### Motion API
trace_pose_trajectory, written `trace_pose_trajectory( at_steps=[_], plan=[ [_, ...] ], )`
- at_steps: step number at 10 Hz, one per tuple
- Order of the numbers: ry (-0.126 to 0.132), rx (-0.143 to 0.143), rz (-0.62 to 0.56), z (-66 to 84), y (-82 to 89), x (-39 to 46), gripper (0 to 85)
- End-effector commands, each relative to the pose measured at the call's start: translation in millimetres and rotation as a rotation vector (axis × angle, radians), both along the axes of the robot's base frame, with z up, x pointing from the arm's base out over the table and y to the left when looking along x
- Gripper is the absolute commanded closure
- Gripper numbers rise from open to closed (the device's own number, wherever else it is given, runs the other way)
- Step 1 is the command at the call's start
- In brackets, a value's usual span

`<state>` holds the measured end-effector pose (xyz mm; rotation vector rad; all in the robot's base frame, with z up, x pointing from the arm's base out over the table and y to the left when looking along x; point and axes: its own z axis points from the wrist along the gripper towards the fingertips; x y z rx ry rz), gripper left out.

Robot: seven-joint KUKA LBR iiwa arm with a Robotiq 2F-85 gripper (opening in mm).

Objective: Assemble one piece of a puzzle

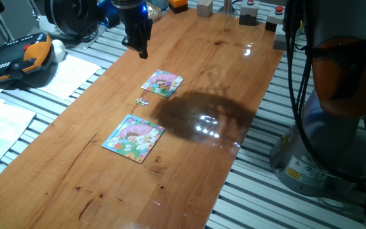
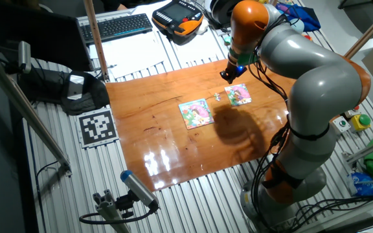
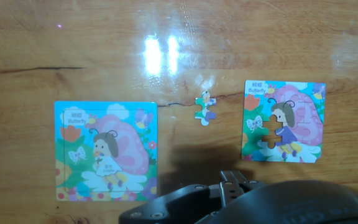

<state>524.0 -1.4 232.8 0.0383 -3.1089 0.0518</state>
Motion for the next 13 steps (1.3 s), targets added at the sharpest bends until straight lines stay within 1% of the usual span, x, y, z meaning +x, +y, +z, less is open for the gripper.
trace_pose_trajectory(
  at_steps=[1,2,5,8,9,10,12,13],
  plan=[
    [0.000,0.000,0.001,-0.1,-0.3,0.3,85.0],
    [0.000,0.000,0.000,0.0,-0.4,0.1,85.0],
    [-0.011,-0.008,-0.006,-0.2,-0.6,0.8,85.0],
    [-0.009,-0.005,-0.011,-0.8,-0.6,2.1,85.0],
    [-0.017,-0.009,-0.010,-0.8,-0.8,2.3,85.0],
    [-0.022,-0.020,-0.008,-1.4,-0.6,3.5,85.0],
    [-0.023,-0.020,-0.008,-3.1,-1.1,6.4,85.0],
    [-0.025,-0.026,-0.008,-5.7,-0.1,9.4,85.0]
  ],
)
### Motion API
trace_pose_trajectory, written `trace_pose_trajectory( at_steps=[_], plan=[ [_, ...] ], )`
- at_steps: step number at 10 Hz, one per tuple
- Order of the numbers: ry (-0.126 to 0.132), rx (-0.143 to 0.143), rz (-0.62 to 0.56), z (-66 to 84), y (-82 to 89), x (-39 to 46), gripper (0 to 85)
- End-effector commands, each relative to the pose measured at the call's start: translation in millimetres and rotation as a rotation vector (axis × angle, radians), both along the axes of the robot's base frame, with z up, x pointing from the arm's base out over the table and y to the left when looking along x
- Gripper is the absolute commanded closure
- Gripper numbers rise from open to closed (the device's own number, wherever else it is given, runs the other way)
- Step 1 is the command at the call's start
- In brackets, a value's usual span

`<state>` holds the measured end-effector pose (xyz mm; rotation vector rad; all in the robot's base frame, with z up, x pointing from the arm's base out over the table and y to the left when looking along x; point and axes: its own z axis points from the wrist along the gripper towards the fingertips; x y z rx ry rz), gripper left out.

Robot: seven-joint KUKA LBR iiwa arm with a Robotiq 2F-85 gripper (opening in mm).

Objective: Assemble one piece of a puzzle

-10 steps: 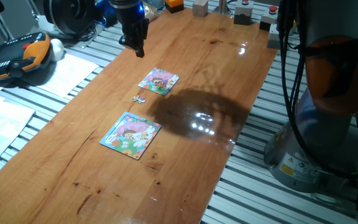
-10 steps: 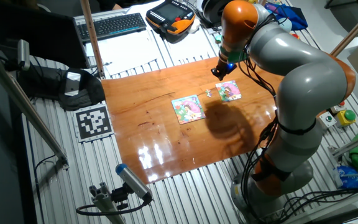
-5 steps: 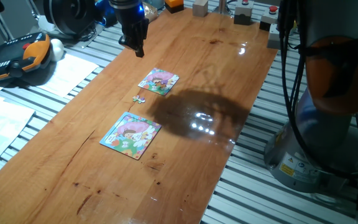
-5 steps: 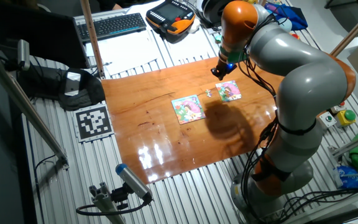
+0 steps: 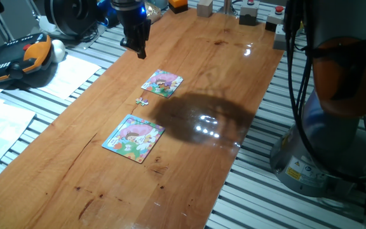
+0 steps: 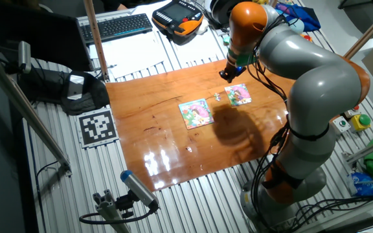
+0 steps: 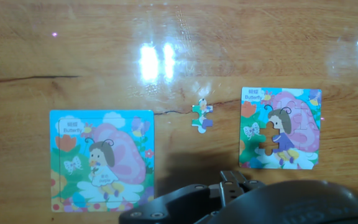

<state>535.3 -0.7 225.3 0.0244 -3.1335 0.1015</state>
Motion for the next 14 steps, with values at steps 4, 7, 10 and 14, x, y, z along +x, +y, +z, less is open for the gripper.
trace_pose_trajectory(
  at_steps=[4,7,10,14],
  plan=[
    [0.001,-0.001,-0.002,-16.8,2.7,19.3,85.0],
    [-0.003,0.002,-0.011,-29.0,4.3,26.9,85.0],
    [-0.013,0.011,-0.015,-51.5,0.1,34.4,85.0],
    [-0.011,0.022,-0.033,-77.5,6.1,37.3,85.0]
  ],
)
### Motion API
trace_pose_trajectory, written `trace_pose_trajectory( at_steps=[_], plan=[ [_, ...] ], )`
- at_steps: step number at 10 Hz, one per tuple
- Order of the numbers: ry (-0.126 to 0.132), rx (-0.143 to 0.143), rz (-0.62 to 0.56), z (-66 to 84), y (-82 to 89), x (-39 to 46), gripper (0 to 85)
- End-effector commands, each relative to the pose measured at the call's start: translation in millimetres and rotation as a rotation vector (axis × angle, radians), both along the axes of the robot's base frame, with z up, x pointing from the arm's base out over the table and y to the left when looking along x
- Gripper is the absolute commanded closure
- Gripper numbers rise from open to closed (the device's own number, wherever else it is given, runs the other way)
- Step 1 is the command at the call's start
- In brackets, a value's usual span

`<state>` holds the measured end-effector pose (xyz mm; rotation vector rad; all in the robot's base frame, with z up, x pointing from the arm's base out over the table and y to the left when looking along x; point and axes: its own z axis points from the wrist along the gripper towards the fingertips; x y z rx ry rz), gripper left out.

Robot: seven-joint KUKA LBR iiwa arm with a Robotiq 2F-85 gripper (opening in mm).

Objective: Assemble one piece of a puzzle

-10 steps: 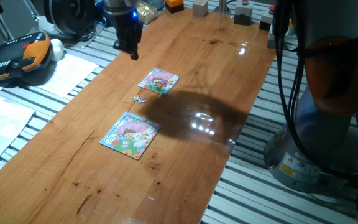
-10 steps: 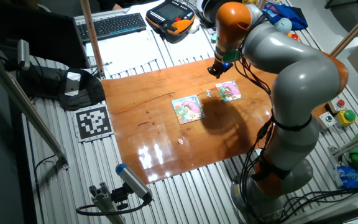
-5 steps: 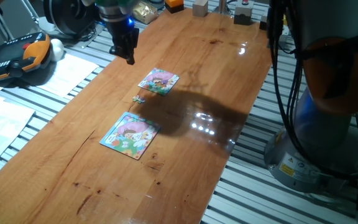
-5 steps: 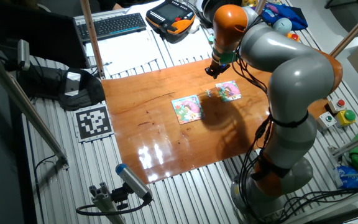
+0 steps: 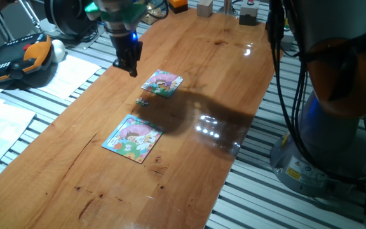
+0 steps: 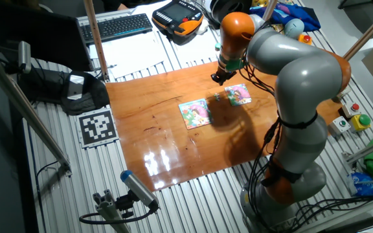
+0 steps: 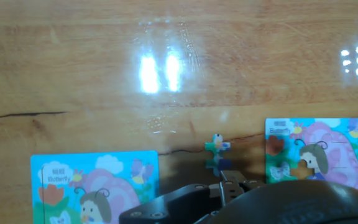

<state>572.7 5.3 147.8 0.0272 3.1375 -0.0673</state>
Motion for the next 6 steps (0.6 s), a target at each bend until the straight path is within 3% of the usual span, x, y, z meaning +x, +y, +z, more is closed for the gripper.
trace_pose_trajectory(
  at_steps=[1,3,6],
  plan=[
    [0.005,0.000,-0.001,-2.4,-0.9,2.9,85.0],
    [0.005,0.000,-0.002,-9.0,-3.8,7.0,85.0],
    [-0.028,0.003,-0.018,-25.6,-11.0,4.7,85.0]
  ],
)
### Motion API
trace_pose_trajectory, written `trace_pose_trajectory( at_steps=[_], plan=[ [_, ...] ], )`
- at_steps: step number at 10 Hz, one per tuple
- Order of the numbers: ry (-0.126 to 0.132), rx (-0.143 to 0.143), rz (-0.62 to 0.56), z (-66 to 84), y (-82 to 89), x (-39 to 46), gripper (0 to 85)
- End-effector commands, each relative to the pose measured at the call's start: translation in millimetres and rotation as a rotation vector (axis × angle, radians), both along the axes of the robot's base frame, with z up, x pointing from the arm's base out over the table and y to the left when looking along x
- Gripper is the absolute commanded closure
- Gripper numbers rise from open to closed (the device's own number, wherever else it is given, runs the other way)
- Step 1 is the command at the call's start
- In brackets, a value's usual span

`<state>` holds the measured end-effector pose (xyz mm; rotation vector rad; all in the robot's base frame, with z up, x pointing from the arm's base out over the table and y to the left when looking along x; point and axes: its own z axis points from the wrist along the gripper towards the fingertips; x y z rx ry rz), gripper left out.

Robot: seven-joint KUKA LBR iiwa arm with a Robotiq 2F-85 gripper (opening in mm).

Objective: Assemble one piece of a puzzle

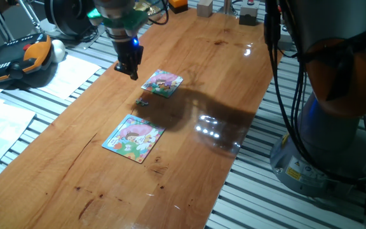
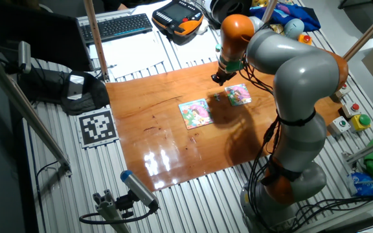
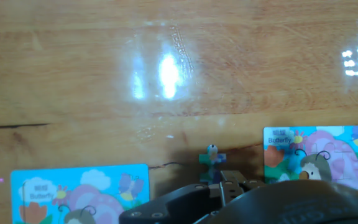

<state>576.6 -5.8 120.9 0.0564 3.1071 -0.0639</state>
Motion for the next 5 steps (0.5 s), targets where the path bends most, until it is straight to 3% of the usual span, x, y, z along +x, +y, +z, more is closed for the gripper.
trace_pose_trajectory(
  at_steps=[1,5],
  plan=[
    [-0.009,0.001,-0.002,-7.5,0.6,-2.4,85.0],
    [0.014,0.006,-0.029,-22.8,6.9,-4.7,85.0]
  ],
)
